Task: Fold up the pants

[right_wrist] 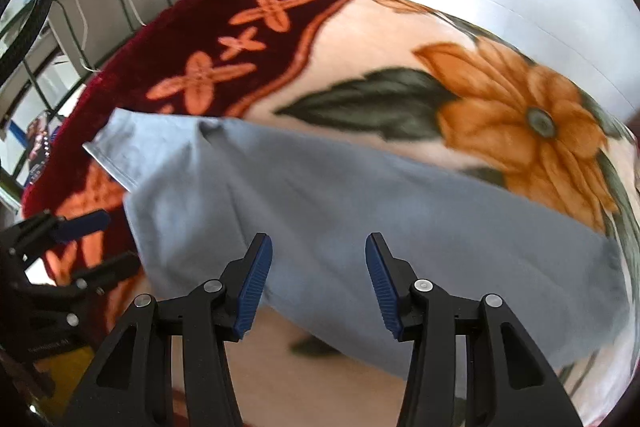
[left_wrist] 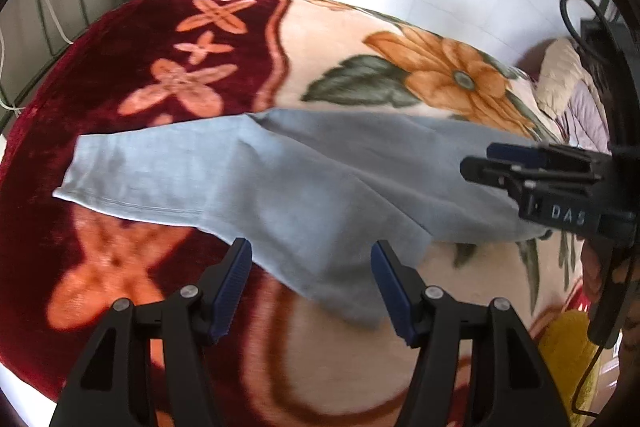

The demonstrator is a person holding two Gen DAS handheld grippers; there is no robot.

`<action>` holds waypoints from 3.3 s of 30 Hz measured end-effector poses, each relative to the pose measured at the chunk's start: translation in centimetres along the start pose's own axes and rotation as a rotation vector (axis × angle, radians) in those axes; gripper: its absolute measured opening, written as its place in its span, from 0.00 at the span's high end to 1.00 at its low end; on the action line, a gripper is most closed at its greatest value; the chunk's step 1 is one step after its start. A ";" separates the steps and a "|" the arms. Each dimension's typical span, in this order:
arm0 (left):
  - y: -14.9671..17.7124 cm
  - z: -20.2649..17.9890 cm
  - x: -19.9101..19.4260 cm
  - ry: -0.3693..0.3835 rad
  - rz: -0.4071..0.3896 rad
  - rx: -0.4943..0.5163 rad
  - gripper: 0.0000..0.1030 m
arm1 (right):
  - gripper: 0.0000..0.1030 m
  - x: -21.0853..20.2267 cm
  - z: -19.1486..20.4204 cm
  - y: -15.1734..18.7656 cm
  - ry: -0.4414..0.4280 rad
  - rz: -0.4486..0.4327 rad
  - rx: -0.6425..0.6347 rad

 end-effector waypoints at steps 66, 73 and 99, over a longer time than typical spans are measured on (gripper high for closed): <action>-1.6 24.1 1.5 -0.322 0.017 -0.276 0.87 | 0.52 0.9 -2.7 5.8 -0.040 -0.026 0.200; -1.2 24.8 -0.8 -0.327 -0.012 -0.303 0.68 | 0.52 0.7 -2.8 5.7 -0.041 -0.037 0.209; 0.2 26.6 -0.4 -0.590 0.144 -0.134 0.37 | 0.53 1.1 -9.9 10.3 0.195 0.069 0.153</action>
Point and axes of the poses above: each gripper's, at about its wrist camera, not at the fingertips, and x roughly the way its jaws point, z to its left, y to its underside, the point moved 8 cm from there along x, roughly the way its jaws point, and after that the axes turned 9 degrees about x, right-handed, at the moved point
